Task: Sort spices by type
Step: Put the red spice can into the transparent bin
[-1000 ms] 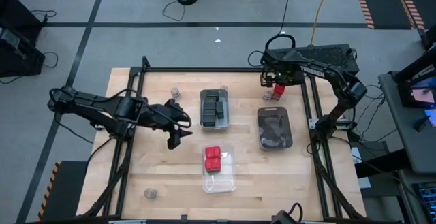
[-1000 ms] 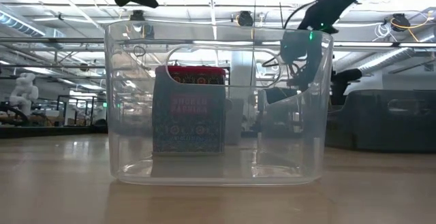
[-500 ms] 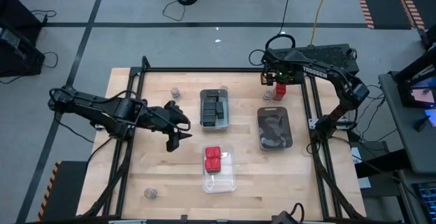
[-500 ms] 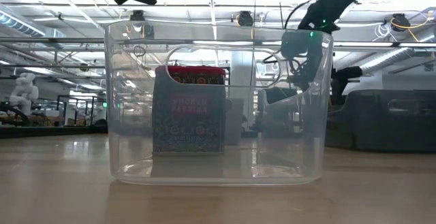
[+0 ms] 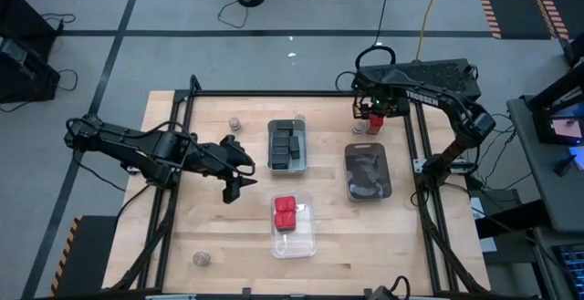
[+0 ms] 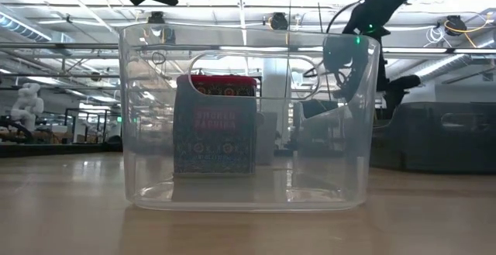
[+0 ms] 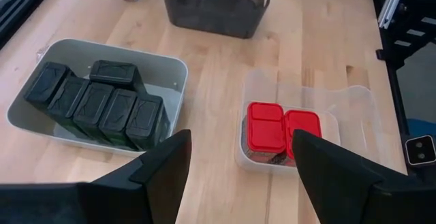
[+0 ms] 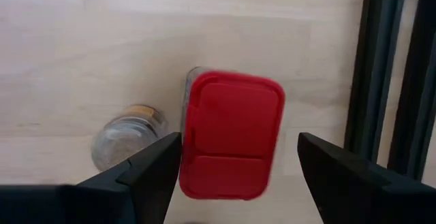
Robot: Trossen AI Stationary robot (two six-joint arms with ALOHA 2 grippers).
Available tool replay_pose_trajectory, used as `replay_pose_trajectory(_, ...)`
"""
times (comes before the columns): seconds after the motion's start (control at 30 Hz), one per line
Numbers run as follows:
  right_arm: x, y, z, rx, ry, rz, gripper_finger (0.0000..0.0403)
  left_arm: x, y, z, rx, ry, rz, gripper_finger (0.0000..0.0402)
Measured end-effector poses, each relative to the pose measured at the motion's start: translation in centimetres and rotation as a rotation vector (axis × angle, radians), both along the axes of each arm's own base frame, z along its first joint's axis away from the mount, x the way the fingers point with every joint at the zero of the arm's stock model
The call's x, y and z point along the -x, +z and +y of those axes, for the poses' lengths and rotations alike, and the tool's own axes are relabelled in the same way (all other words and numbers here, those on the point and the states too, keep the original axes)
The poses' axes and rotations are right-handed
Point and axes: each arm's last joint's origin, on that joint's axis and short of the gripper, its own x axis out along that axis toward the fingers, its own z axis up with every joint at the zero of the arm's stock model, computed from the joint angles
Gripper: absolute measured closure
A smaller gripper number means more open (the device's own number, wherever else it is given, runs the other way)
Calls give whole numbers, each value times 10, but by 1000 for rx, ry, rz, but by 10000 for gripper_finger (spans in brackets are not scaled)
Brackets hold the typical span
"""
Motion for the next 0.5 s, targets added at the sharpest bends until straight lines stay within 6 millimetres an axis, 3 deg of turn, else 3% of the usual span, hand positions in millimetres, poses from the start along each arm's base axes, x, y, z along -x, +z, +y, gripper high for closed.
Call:
replay_pose_trajectory(0.3,3,-32,4,6,59,-46,126,0,0,0,0,1,0,142)
replay_pose_trajectory(0.5,4,-36,5,-7,98,-41,140,0,0,0,1,1,0,142)
